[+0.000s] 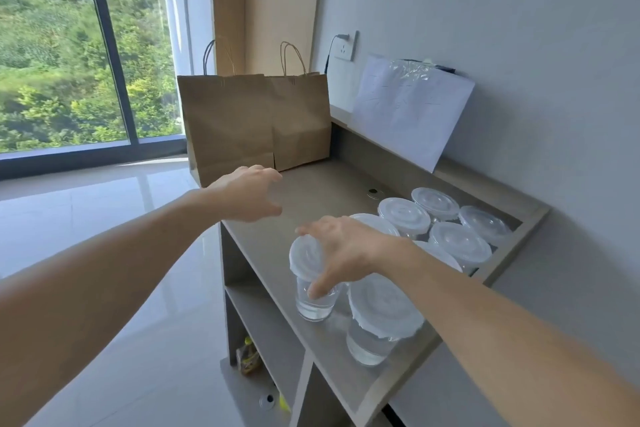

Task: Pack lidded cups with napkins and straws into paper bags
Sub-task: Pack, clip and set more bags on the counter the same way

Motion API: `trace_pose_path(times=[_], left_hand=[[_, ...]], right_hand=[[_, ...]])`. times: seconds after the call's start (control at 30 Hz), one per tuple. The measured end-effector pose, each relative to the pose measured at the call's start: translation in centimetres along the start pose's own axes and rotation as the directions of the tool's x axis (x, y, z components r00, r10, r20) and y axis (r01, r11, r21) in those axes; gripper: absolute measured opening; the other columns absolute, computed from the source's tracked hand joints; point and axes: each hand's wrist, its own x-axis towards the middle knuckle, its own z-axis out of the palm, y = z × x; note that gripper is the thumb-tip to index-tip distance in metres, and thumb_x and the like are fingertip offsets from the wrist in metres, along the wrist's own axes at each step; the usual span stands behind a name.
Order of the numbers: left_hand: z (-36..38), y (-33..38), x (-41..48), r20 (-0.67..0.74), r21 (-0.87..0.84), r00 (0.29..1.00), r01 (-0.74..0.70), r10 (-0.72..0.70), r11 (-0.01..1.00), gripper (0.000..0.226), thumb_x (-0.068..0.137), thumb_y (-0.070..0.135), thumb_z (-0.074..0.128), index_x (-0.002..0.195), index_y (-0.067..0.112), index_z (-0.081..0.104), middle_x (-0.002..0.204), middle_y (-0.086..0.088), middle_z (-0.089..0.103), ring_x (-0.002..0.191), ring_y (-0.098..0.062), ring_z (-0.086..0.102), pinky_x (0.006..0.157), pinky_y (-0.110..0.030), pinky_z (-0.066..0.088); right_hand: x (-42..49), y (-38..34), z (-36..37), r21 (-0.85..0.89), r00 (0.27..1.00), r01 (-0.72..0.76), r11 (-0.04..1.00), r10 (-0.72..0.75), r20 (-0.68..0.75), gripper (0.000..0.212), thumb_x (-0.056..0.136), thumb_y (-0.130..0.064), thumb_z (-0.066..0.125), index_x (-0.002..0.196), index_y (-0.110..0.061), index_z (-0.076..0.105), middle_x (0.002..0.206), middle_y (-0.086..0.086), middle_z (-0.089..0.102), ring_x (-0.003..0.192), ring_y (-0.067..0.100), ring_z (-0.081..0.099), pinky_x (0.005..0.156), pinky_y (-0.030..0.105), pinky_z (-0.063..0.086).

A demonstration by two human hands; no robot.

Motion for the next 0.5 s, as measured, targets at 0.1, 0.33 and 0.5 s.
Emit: trace_pose_path(times=[0.1,0.33,0.5], left_hand=[[-1.3,0.6,0.7,-0.049,-0.032,0.999,-0.019,0.018,0.999,0.068,0.083,0.046,0.063,0.145,0.032,0.039,0.148,0.004,0.041,0.134,-0.023,0.039,0.103,-0.040,0.041],[-5.3,5.7,2.0,-0.139,-0.009,0.983,-0.125,0.123,0.992,0.064,0.085,0.044,0.060,0.145,0.030,0.040,0.149,0.002,0.042,0.132,-0.024,0.043,0.101,-0.041,0.042],[-4.9,13.6,1.8,-0.146,0.007,0.958,-0.248,0.247,0.969,0.065,0.087,0.042,0.061,0.146,0.025,0.040,0.149,-0.001,0.042,0.134,-0.027,0.041,0.106,-0.044,0.039]], right_hand=[[-0.9,0.2,-1.4,0.146,0.997,-0.006,0.989,0.016,-0.069,0.096,0.064,-0.052,0.081,0.146,-0.037,0.033,0.138,-0.008,0.043,0.128,0.016,0.043,0.103,0.036,0.043],[-9.0,4.1,-8.3,0.405,0.924,0.039,0.913,0.122,-0.363,0.095,0.060,-0.046,0.087,0.142,-0.037,0.040,0.112,-0.031,0.044,0.121,-0.004,0.040,0.099,0.023,0.038],[-18.2,8.3,-9.9,0.378,0.833,-0.078,0.922,0.269,-0.483,0.097,0.055,-0.052,0.086,0.141,-0.039,0.043,0.105,-0.036,0.044,0.115,-0.007,0.042,0.088,0.017,0.037]])
